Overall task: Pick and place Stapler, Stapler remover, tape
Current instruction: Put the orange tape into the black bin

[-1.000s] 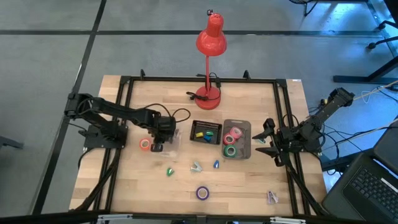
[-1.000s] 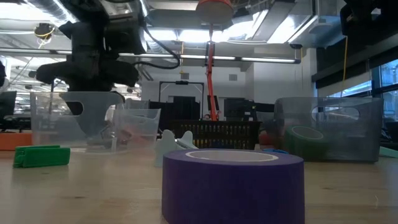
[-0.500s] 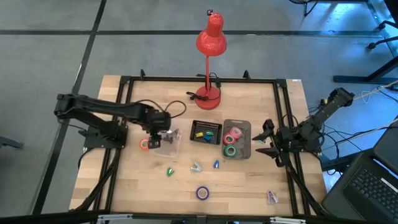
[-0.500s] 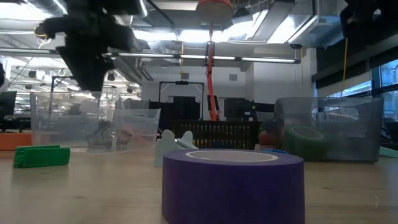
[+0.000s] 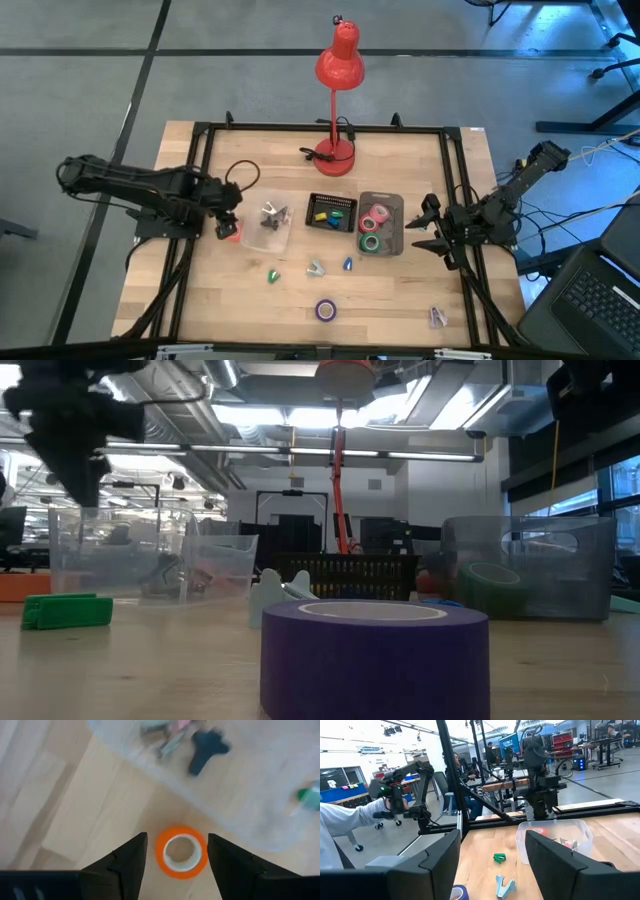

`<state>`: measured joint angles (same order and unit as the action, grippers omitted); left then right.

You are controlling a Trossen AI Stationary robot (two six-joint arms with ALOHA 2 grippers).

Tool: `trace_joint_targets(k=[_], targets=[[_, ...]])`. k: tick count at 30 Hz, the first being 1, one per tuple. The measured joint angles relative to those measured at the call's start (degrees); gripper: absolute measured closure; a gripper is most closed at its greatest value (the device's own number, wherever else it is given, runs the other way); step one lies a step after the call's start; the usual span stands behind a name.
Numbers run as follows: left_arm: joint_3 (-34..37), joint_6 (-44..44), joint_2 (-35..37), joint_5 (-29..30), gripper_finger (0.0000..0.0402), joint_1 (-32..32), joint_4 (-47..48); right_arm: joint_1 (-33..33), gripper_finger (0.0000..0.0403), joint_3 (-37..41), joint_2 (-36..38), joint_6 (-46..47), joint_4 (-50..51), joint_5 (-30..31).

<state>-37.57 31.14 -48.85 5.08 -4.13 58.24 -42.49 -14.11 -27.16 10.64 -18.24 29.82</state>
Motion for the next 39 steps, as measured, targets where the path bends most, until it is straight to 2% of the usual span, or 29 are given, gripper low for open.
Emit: trace_joint_targets(k=[7, 12, 16, 21, 35, 39], targets=[[7.1, 4.7, 1.8, 1.3, 0.0204, 1.1, -0.2, 0.0, 0.0178, 0.0, -2.8, 1.3, -2.7, 0.1], [9.5, 9.7, 1.7, 2.7, 0.0204, 2.3, -1.2, 0.0, 0.0178, 0.0, -5.7, 0.9, -5.3, 0.4], [11.3, 10.2, 1.6, 2.8, 0.0204, 2.4, -4.0, 0.0, 0.0178, 0.0, -7.4, 1.0, -5.3, 2.1], [13.5, 10.2, 1.6, -0.7, 0.0204, 2.4, -7.0, 0.0, 0.0178, 0.0, -8.1, 1.2, -5.2, 2.1], [19.9, 12.5, 0.4, -5.1, 0.0204, 2.4, -12.9, 0.0, 0.0178, 0.0, -8.1, 1.1, -6.2, 2.1], [20.2, 11.7, -0.1, -4.7, 0.0230, 2.4, -13.0, 0.0, 0.0178, 0.0, -8.1, 1.1, -6.2, 2.1]])
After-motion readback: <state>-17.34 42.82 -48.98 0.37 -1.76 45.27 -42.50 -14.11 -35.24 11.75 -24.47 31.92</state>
